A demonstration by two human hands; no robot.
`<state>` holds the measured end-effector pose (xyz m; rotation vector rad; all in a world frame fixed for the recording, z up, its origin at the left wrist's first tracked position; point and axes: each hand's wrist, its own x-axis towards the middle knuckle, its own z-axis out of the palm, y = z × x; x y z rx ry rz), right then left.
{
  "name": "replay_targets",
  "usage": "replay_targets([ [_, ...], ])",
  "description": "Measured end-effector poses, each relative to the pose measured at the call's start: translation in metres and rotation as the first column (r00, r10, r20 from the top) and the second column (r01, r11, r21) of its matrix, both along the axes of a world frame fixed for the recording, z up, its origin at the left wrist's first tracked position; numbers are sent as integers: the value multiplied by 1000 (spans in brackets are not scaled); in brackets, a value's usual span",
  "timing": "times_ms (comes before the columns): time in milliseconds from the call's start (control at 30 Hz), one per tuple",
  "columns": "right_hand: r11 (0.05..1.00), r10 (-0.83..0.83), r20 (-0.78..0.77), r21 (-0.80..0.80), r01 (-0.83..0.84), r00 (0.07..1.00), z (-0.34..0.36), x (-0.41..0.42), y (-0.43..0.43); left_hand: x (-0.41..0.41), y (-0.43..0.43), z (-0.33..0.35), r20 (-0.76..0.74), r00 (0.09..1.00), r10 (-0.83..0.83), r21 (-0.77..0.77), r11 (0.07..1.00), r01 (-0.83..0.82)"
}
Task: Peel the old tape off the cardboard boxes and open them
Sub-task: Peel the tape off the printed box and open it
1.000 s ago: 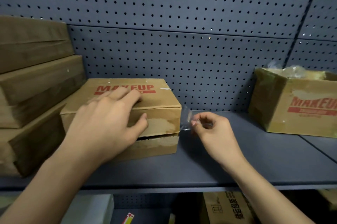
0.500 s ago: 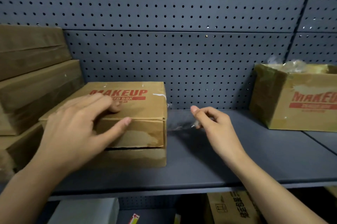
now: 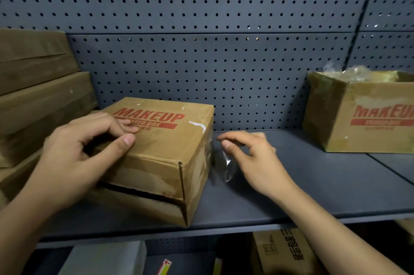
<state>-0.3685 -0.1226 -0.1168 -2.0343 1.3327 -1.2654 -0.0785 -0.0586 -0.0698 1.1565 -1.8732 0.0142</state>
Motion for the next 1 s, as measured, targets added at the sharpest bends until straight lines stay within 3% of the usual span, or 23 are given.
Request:
replay_targets([
  [233, 990, 123, 93, -80, -116, 988, 1, 13, 1, -13, 7, 9, -24, 997, 73, 36, 997, -72],
  [433, 989, 124, 112, -95, -113, 986, 1, 19, -2, -49, 18, 24, 214, 950, 226, 70, 967, -246],
  [567, 991, 109, 112, -91, -99, 988, 0, 22, -3, -78, 19, 20, 381, 868, 318, 63, 928, -368],
  [733, 993, 120, 220, -19, -118, 968, -2, 14, -6, -71, 16, 16, 355, 865, 354, 32, 920, -390],
  [1000, 999, 42, 228, -42, -33, 973, -6, 13, -3, -58, 18, 17, 287, 916, 280, 68, 948, -311],
])
